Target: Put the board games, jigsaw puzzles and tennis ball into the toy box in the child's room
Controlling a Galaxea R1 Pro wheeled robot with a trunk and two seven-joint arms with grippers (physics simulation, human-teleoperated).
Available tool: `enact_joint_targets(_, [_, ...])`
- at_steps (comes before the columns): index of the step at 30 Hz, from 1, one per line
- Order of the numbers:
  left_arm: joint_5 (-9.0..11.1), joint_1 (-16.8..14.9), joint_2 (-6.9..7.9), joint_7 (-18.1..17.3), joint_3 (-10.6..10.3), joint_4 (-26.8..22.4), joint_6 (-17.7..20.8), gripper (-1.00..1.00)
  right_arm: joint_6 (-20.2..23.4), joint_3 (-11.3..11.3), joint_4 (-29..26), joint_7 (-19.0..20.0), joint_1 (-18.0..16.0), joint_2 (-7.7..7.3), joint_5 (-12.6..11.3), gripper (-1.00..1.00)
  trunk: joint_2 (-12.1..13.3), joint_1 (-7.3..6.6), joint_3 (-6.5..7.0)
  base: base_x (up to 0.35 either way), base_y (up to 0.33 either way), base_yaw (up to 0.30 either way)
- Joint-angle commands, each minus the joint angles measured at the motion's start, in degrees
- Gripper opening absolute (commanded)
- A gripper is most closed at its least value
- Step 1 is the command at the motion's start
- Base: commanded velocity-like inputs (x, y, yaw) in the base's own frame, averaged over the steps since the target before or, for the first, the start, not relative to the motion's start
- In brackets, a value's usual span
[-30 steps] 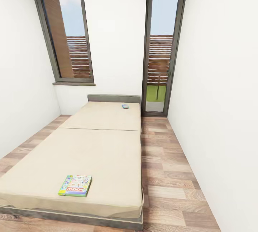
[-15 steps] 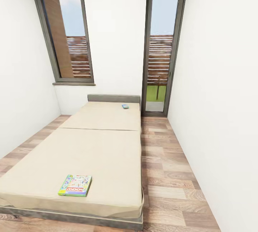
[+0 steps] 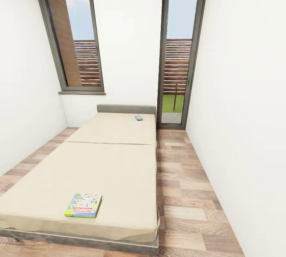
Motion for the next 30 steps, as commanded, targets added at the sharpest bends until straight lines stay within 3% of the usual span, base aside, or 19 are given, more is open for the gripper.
enact_joint_targets(1, [0.0,0.0,0.01,0.0,0.0,0.0,0.0,1.00,0.0,0.0,0.0,0.1,0.0,0.00,0.0,1.00,0.0,0.00,-0.04,0.000,0.000,0.000])
enact_joint_targets(30, [-0.2,0.5,-0.32,-0.4,0.0,0.0,0.0,1.00,-0.5,-0.1,-0.6,-0.1,-0.8,-0.65,0.0,1.00,0.8,-0.44,0.31,0.000,0.000,0.000])
